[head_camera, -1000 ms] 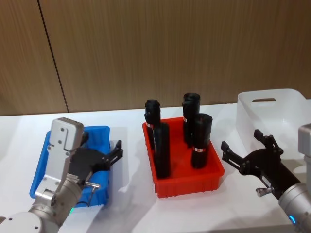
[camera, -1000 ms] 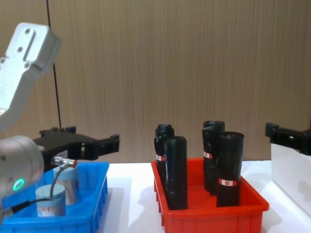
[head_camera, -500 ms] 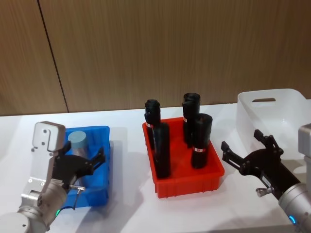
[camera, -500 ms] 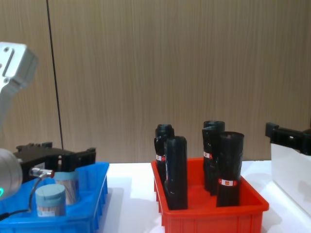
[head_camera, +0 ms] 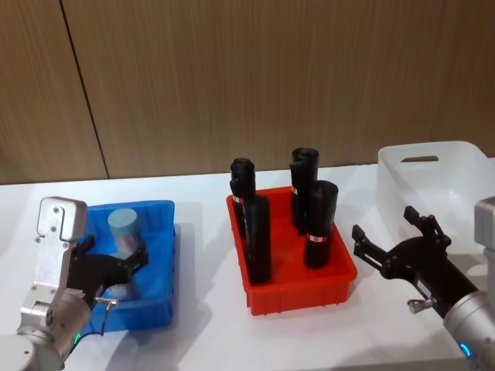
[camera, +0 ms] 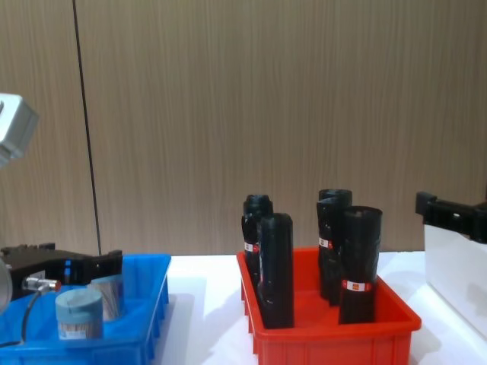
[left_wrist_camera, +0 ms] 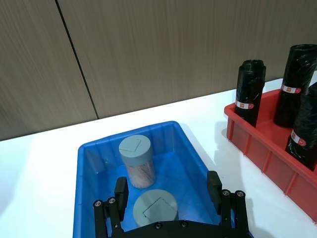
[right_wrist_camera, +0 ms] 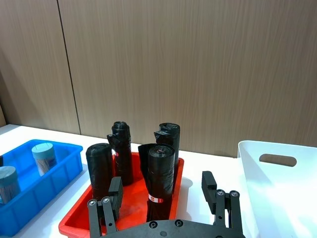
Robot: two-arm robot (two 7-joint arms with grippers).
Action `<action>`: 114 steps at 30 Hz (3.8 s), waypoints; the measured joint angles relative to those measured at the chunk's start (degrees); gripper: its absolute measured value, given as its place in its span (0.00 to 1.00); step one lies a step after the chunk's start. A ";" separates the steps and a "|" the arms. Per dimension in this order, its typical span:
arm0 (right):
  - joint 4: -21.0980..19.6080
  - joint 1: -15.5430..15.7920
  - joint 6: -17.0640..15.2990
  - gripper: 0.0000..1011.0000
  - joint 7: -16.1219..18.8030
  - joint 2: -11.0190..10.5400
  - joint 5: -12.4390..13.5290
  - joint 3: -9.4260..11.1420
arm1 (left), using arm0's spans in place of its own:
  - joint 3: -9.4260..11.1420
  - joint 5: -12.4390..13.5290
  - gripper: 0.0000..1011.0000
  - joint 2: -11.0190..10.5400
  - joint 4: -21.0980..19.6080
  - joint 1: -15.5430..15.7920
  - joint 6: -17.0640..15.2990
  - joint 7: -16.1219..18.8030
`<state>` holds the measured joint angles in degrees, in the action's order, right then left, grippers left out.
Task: Pick the cotton swabs from the blue box and place them into the white box.
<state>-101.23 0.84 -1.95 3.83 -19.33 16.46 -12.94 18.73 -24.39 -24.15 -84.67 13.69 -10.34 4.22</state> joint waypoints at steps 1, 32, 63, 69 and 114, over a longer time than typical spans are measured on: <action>0.00 0.00 0.00 0.99 0.00 0.00 0.00 0.00 | -0.10 -0.04 0.99 0.03 0.38 0.13 -0.11 -0.12; 0.00 0.00 0.00 0.99 0.00 0.00 0.00 0.00 | -1.34 -0.34 0.99 1.02 8.43 2.12 0.79 -4.06; 0.00 0.00 0.00 0.99 0.00 0.00 0.00 0.00 | -1.46 -0.67 0.67 3.03 16.04 4.89 6.05 -9.87; 0.00 0.00 0.00 0.99 0.00 0.00 0.00 0.00 | -1.60 0.15 0.66 2.88 14.62 4.54 6.29 -9.16; 0.00 0.00 0.00 0.99 0.00 0.00 0.00 0.00 | -1.69 1.01 0.66 2.62 -5.81 8.57 -5.65 -28.65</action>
<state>-101.23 0.84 -1.95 3.83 -19.33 16.46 -12.94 17.05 -23.38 -21.53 -90.48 22.26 -15.99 -24.43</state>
